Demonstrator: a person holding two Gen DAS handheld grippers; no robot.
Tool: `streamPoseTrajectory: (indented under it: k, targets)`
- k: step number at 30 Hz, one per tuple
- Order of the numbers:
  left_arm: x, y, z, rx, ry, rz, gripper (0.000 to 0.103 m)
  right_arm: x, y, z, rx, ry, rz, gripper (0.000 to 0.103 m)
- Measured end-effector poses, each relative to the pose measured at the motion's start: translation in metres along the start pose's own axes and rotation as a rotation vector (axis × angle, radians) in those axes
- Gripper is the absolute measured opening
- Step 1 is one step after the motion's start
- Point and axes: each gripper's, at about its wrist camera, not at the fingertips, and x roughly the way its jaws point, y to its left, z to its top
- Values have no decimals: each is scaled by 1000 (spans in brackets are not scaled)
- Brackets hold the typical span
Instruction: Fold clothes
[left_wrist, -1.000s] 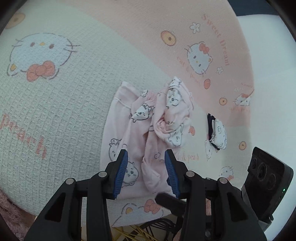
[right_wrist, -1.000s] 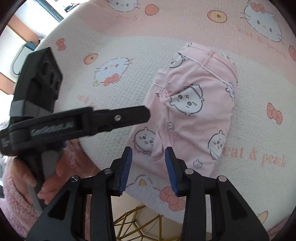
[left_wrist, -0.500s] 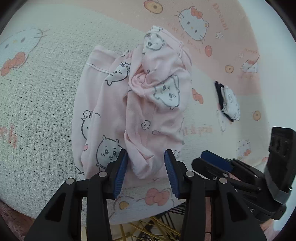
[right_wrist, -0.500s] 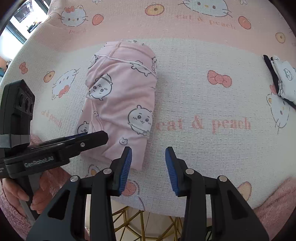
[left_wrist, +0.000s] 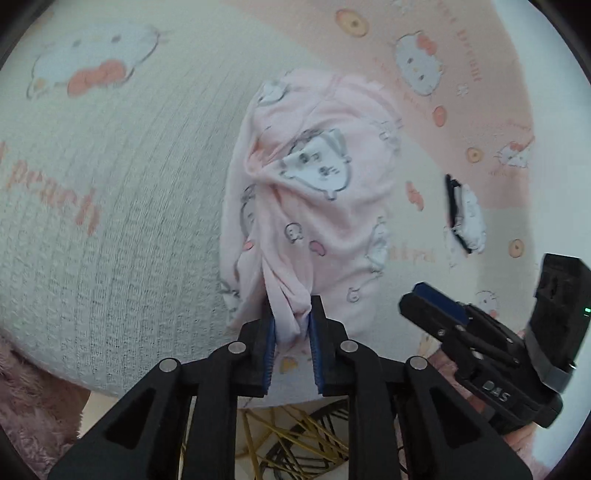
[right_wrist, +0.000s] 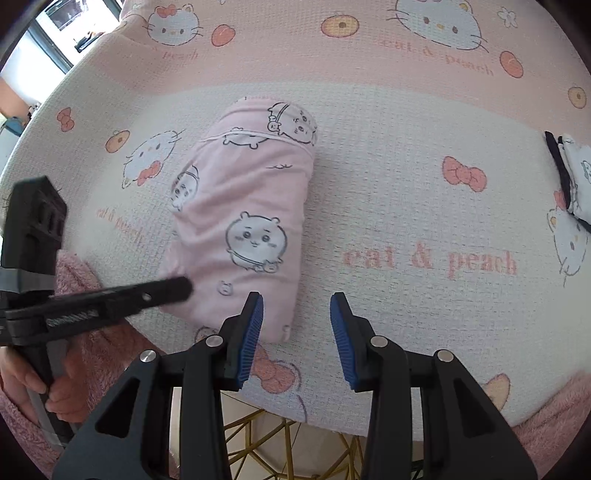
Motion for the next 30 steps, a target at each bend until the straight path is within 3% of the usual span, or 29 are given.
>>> streamPoseTrajectory:
  k: [3,7,8,11,12,13,16,17,20,23,27,30]
  targets:
    - [-12,-9,2,54,-44,88,22,17,0,-6,-16,30,-3,39]
    - [-48,-12,0,91,-204,346,21,28,-4,-13,-6,59,2,40]
    - [-53,-14,0,109,-217,343,21,22,-6,-13,9,51,13,40]
    - [-48,-30,-3,195,-185,203,21,9,-3,-8,-10,1,0,40]
    - [-39,-36,-4,228,-161,193,21,6,-1,-6,-26,-11,-20,40]
    - [-28,-42,-6,261,-133,206,21,4,1,-5,-42,-17,-44,40]
    - [3,-43,-8,291,-26,386,25,5,3,-5,-89,12,-148,40]
    - [4,-40,-9,284,-20,430,34,5,3,-5,-105,22,-182,40]
    - [-11,-42,-11,276,-56,488,35,6,5,-5,-151,52,-286,40]
    - [-20,-45,-10,278,-104,465,35,-1,4,-2,-157,45,-296,40]
    - [-9,-44,-5,260,-73,372,35,0,9,3,-158,39,-271,40]
    - [2,-33,-3,242,-26,414,38,3,12,6,-157,41,-256,40]
